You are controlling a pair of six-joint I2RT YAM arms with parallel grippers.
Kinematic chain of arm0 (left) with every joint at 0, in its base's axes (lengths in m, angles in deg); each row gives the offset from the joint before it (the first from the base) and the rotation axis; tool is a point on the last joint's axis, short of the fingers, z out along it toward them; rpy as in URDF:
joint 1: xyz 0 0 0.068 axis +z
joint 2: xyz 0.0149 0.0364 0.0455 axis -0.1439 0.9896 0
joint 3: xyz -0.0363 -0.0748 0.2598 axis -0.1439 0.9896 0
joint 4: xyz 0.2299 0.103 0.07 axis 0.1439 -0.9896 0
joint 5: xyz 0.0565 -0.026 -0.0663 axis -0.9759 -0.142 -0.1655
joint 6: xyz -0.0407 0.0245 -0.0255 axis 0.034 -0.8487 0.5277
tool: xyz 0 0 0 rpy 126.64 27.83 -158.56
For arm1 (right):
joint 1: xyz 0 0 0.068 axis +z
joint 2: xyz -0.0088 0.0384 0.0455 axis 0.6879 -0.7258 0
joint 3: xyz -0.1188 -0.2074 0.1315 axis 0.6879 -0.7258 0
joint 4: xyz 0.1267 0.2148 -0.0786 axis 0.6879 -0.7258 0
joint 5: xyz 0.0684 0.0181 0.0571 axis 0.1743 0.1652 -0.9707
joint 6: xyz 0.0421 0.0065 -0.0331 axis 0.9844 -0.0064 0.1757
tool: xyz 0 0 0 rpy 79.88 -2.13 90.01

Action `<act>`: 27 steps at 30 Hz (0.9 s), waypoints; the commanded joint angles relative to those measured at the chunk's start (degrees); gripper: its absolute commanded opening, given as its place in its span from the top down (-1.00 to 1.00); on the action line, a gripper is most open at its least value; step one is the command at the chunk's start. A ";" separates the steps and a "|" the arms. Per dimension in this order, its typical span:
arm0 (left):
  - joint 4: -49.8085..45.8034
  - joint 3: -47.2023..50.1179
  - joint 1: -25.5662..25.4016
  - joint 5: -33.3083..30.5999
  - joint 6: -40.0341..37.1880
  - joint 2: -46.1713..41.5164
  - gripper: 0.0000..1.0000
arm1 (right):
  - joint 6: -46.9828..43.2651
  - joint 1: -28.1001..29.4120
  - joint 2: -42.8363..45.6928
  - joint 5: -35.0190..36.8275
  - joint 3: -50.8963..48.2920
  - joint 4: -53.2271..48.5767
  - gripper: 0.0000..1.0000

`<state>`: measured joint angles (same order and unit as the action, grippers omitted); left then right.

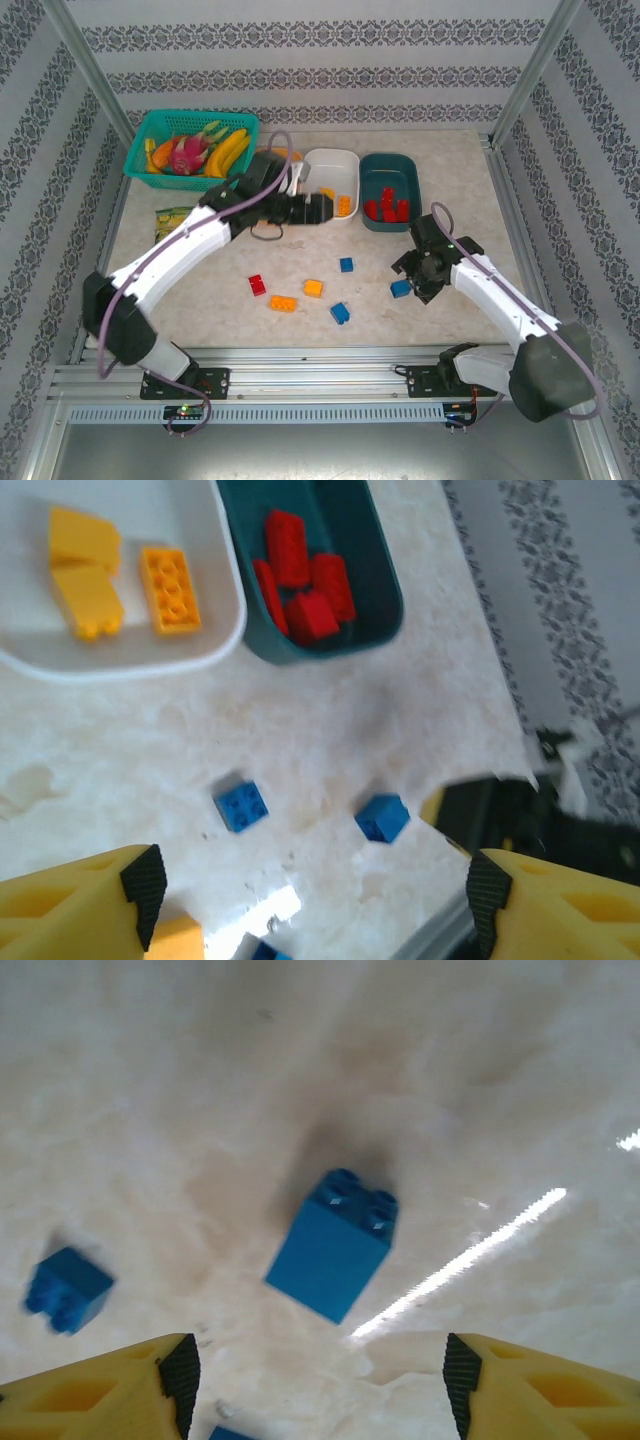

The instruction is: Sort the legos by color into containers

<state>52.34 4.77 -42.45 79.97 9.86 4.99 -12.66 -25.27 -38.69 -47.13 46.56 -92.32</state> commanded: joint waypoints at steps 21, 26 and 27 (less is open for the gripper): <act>2.06 20.24 -1.57 -5.39 6.98 -23.67 -0.70 | 9.91 -0.95 -8.75 -0.54 -4.14 13.03 0.55; -1.63 15.21 2.83 -5.63 9.51 -22.49 -0.71 | -1.36 6.23 -9.91 4.66 7.84 10.34 0.57; -1.83 14.31 4.11 -4.70 9.91 -21.99 -0.71 | -3.78 7.95 -11.33 5.08 10.76 10.31 0.57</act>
<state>52.58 22.89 -41.16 75.49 17.47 -17.29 -8.31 -21.20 -48.81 -46.10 49.59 -82.03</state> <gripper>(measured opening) 0.853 0.283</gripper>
